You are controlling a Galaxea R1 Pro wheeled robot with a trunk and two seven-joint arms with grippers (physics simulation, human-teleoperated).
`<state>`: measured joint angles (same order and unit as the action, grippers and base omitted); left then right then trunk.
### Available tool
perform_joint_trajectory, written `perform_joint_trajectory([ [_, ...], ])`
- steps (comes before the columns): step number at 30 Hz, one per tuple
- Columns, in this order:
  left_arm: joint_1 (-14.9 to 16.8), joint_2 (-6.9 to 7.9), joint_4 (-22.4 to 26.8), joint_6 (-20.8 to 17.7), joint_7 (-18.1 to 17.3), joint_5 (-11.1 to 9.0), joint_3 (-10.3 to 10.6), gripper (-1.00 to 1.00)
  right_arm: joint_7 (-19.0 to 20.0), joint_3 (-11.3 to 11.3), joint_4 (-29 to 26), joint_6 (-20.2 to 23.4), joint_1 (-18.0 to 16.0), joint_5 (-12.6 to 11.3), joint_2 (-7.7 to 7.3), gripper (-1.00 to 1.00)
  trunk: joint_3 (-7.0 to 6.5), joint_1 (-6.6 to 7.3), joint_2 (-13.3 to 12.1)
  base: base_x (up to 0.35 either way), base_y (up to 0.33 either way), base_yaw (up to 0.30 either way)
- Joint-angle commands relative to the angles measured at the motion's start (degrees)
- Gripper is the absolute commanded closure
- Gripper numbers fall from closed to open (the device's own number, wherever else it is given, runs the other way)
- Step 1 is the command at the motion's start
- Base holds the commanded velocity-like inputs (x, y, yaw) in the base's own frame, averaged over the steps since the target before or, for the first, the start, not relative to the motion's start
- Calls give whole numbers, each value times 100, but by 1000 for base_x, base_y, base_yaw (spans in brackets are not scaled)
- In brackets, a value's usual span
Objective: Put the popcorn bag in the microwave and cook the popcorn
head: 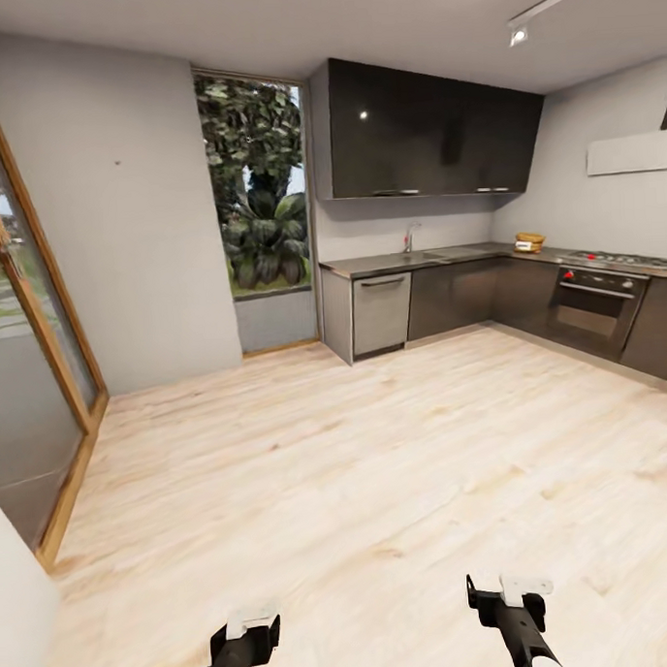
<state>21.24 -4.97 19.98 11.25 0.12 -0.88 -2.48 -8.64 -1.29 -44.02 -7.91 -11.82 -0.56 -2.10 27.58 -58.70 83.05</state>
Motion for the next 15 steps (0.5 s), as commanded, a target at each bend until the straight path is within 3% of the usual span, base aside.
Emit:
perform_joint_trajectory([
  [1,3,-4,-3,17,-3,-9,-24,-100,-15,6,6,-18,-5,-6,-1,-100,6,-3,2,344,0,-299],
  [15,8,-9,-3,9,-3,0,-24,-100,-15,8,5,-19,-3,-6,-1,-100,6,-3,2,344,-30,-299],
])
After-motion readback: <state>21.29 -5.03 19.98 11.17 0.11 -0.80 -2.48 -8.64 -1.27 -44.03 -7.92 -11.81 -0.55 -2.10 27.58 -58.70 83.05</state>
